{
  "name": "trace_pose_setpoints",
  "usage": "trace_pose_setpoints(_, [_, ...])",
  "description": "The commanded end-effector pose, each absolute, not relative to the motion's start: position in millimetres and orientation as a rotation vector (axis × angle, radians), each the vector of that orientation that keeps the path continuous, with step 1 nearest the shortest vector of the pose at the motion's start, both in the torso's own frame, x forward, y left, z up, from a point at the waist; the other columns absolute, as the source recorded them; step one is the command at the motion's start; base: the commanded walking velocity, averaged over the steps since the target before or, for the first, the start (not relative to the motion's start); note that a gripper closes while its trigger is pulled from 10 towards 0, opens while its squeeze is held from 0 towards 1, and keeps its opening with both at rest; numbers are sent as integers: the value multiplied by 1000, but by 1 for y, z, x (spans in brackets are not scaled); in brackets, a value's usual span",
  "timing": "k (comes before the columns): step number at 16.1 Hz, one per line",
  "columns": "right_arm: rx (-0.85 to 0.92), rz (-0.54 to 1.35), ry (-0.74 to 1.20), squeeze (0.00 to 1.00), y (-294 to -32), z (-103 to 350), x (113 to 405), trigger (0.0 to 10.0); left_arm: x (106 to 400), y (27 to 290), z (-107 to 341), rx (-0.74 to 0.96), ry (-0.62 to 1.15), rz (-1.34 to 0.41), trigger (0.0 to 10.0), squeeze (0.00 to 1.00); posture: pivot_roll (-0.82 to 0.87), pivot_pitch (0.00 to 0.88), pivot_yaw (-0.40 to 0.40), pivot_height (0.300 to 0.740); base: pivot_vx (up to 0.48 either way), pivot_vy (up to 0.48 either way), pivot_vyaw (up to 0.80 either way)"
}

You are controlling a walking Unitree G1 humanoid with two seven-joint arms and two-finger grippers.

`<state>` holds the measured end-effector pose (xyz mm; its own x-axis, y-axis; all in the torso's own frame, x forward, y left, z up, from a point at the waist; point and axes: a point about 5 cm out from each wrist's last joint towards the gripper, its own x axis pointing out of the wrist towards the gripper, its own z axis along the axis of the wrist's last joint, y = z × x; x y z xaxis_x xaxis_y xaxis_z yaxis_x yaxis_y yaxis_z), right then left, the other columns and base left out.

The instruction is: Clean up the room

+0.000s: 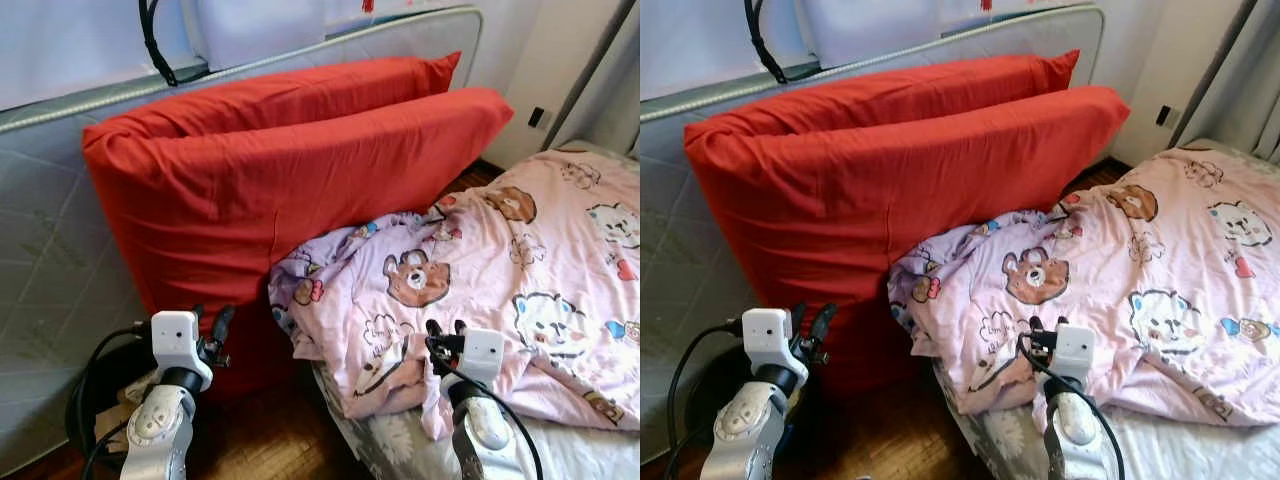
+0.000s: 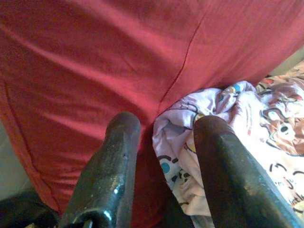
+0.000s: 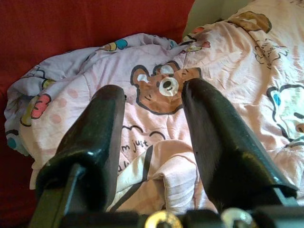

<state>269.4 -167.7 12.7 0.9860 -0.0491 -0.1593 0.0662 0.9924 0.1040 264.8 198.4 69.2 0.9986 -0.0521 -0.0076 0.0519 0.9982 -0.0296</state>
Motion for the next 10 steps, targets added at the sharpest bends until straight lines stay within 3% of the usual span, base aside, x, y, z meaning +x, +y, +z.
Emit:
trace_pose_setpoints(1, [113,-58,157,0,-167,14,270,10000,265,197,70,-31,7,-55,10000,0,26,64,-6,680,0,0,0])
trace_pose_setpoints(10, [113,-40,172,0,-164,13,270,10000,264,195,70,-34,12,-59,10000,0,28,73,-7,655,0,0,0])
